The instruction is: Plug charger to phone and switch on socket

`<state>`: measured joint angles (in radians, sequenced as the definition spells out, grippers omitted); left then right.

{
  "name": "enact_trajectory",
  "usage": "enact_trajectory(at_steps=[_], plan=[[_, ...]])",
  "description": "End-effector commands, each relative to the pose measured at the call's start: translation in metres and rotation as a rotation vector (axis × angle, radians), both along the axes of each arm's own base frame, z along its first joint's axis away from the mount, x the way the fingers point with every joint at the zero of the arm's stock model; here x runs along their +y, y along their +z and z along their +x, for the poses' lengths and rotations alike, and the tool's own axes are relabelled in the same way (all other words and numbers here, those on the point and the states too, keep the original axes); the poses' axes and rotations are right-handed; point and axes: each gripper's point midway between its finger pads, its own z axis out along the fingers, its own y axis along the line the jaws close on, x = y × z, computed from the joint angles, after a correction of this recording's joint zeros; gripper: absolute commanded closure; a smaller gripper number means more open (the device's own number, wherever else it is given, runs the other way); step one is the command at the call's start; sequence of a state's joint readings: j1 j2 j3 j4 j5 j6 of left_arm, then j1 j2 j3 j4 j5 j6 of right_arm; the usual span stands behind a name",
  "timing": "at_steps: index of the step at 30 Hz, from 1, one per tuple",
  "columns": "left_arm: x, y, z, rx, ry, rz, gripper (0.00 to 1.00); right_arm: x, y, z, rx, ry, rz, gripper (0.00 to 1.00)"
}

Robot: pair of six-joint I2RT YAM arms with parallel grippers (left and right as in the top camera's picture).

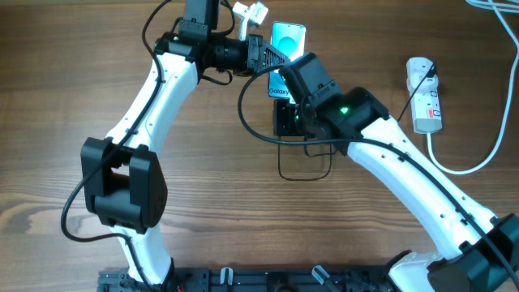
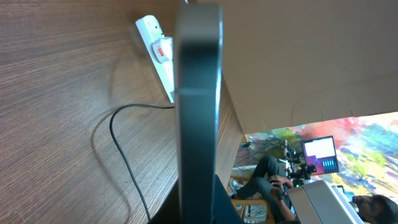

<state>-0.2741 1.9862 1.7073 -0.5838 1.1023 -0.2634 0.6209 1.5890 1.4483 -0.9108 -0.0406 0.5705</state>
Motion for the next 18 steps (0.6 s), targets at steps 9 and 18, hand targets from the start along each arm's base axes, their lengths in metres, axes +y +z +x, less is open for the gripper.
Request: enact_trajectory(at_steps=[9, 18], plan=[[-0.004, 0.0222, -0.0111, -0.066, -0.06, -0.048, 0.96, 0.0018, 0.0132, 0.0078, -0.047, 0.008, 0.011, 0.96], [-0.0038, 0.0216, -0.0117, -0.06, -0.06, -0.046, 0.96, 0.0019, 0.0134, 0.0081, -0.049, 0.009, 0.011, 0.96]])
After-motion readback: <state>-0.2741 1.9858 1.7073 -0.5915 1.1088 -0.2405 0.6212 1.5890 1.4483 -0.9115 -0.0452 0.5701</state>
